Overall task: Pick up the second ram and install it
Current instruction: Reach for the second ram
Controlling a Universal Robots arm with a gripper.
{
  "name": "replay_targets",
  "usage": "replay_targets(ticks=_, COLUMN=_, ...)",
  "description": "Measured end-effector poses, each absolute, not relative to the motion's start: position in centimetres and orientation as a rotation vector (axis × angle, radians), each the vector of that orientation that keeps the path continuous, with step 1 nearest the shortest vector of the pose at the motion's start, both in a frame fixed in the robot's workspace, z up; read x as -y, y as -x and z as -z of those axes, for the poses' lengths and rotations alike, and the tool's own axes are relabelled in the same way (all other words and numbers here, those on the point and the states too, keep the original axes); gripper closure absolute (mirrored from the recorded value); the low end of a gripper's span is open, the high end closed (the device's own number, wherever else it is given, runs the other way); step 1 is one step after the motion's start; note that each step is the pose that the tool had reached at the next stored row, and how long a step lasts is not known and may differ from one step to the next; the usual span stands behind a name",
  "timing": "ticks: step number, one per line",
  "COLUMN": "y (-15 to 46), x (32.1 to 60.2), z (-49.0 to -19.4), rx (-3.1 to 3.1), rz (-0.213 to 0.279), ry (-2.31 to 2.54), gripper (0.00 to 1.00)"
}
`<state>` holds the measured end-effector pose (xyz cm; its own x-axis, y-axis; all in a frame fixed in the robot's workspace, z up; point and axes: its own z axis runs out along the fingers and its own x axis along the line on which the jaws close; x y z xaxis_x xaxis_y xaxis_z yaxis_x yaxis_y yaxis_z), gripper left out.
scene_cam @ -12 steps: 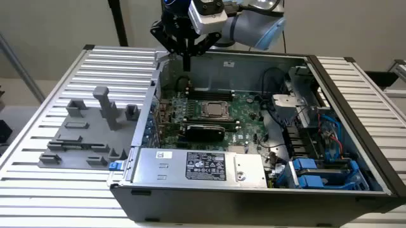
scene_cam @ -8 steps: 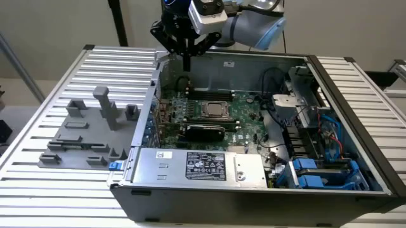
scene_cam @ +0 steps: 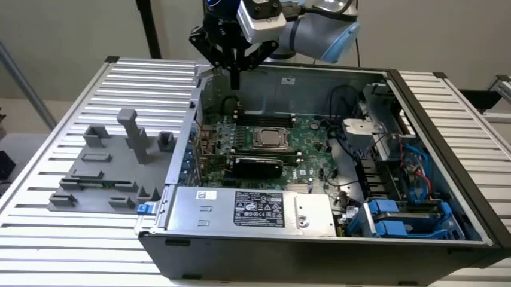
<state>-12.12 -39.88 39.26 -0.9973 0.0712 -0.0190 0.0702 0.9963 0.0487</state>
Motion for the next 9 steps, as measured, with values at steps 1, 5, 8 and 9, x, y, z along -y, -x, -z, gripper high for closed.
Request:
replay_targets(ticks=1, y=12.1, x=39.9, z=-39.3, rx=-3.118, rz=-0.075, ry=-0.11, gripper=1.0)
replay_targets(ticks=5, y=12.4, x=40.0, z=-39.3, rx=-3.118, rz=-0.075, ry=-0.111, gripper=1.0)
replay_targets(ticks=8, y=13.6, x=40.3, z=-39.3, rx=-3.118, rz=-0.075, ry=-0.11, gripper=1.0)
replay_targets(ticks=9, y=14.0, x=40.4, z=-39.3, rx=-3.118, rz=-0.075, ry=-0.11, gripper=1.0)
